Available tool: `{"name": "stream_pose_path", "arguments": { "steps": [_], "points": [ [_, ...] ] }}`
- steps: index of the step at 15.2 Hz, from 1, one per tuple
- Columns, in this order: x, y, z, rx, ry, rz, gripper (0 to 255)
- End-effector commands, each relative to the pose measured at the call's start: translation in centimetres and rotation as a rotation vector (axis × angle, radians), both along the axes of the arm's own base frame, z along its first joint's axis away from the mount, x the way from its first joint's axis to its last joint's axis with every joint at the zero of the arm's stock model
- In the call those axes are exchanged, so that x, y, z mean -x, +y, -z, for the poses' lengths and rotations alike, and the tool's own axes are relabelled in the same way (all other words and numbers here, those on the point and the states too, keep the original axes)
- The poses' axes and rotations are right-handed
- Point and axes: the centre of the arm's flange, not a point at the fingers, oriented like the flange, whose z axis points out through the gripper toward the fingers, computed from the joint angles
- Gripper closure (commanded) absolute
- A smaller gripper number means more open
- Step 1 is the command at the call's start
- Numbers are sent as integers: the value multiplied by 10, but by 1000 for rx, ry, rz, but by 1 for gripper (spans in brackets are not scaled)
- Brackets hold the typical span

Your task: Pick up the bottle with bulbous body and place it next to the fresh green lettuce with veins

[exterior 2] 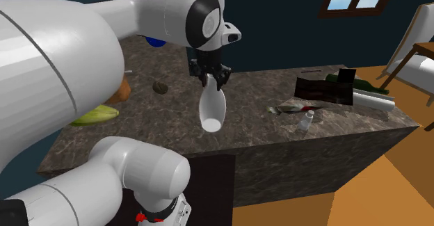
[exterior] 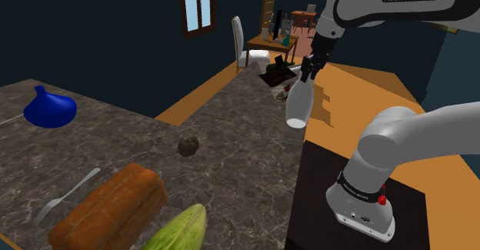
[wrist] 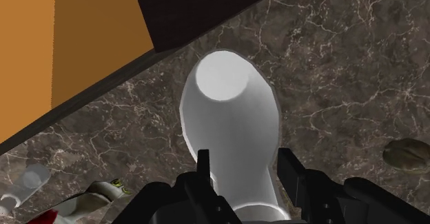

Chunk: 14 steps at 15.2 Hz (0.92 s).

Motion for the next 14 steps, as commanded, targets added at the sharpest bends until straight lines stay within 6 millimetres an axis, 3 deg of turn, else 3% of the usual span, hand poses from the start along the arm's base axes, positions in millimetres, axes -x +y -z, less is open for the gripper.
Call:
{"name": "stream_pose_path", "arguments": {
  "steps": [1,14],
  "points": [
    [-2,0,-11,0,0,0,255],
    [-2,0,-79,0,0,0,255]
  ]
}}
